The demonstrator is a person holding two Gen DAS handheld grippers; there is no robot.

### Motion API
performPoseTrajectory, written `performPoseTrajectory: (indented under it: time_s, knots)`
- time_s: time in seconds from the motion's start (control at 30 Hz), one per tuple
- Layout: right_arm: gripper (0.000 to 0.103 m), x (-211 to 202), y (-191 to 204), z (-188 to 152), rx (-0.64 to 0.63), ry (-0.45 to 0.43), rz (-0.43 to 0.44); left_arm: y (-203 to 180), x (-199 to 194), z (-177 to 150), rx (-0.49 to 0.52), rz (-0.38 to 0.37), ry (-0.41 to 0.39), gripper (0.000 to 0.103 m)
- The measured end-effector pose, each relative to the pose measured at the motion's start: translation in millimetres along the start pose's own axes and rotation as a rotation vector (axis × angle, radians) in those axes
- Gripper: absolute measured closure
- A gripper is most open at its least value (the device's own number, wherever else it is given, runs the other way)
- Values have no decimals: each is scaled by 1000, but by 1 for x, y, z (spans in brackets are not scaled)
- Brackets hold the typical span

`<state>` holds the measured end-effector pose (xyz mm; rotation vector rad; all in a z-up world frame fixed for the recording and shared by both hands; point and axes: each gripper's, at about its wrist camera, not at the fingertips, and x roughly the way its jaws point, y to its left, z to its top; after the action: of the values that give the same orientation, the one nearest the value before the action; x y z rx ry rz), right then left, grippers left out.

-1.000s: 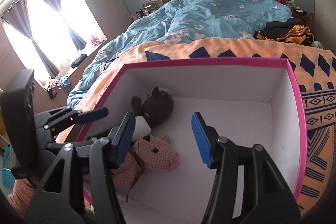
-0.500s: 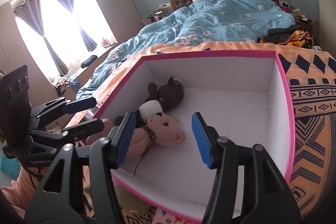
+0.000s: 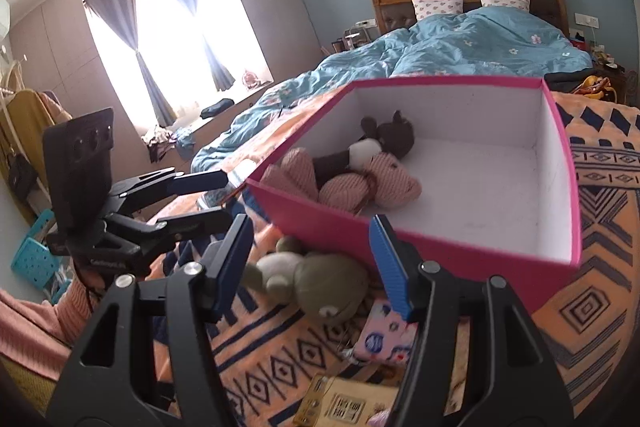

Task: Organize objects
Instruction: 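Return the left tool to the pile and grasp the green plush frog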

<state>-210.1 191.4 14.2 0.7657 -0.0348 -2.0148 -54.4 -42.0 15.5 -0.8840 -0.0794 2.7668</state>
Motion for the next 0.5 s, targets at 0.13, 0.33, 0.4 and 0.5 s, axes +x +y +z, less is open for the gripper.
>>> performPoseTrajectory:
  time_s: [0.13,0.33,0.4,0.5]
  knots:
    - [41,14,0,-18,20,51,-2,5,9,-18,-61,-22,41,32]
    - [41,37,-11,-41,85,114,-20,7,22,-47,-136,-35,99,32]
    - [41,43,-14,-44,98,126,-33,7,25,-51,-152,-38,113,32]
    - [39,48,-17,-45,111,131,-43,8,30,-57,-171,-42,132,32]
